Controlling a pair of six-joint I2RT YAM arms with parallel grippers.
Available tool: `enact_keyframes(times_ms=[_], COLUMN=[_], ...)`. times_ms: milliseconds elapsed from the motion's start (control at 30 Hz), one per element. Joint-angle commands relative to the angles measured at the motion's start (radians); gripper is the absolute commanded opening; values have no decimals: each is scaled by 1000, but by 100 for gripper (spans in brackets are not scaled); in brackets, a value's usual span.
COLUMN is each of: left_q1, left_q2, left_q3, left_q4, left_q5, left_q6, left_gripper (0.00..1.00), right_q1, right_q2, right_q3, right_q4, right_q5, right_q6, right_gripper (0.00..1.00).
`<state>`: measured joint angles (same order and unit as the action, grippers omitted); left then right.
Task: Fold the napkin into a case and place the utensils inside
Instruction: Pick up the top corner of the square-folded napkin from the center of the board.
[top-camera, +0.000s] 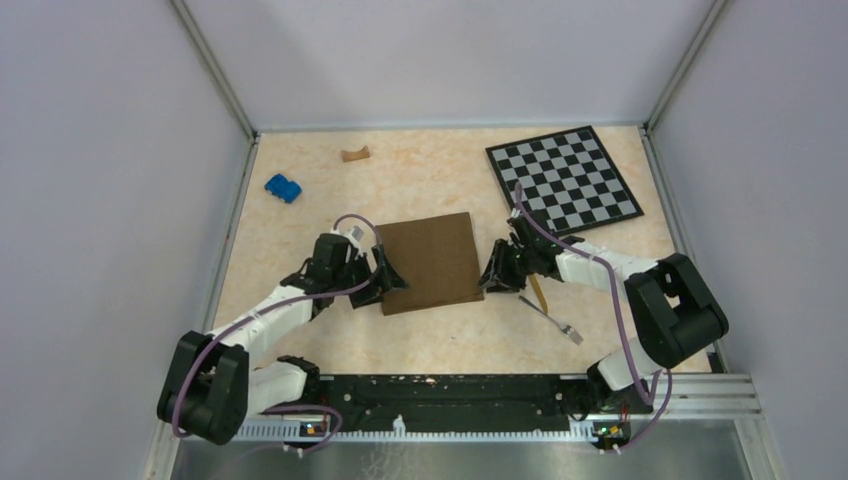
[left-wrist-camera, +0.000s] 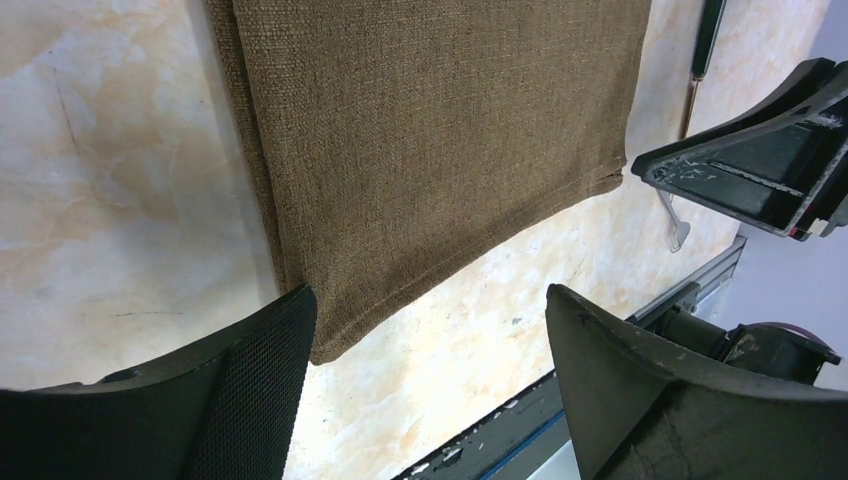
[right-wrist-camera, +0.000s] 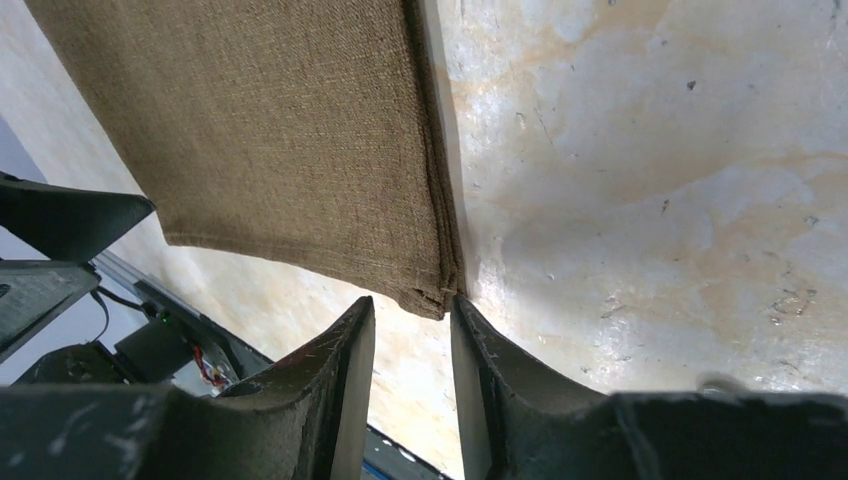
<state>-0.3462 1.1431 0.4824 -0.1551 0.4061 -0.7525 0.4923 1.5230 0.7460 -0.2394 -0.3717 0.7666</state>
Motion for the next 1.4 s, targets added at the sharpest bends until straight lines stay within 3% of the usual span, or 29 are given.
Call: enact_keyframes(times_ms=[0,367,867,1367], left_q1=[0,-1,-1,-1], left_q2=[28,32,-12,-27], left_q3=[-11,-28,-5,-4], left_q4=[64,48,-1,-10], left_q5=[13,-9,-35,-48], left_q6=[2,5,27,34], left_gripper=[88,87,89,89], right_q1=[-6,-6,1,12], right_q2=[-17,27,37,46], right_q3=[-9,-11,-13,-14], right_q4=[42,93,83,202], right_q5=[-9,-21,6,-103], right_q6=[16,20,4,72], right_gripper=[34,29,34,30])
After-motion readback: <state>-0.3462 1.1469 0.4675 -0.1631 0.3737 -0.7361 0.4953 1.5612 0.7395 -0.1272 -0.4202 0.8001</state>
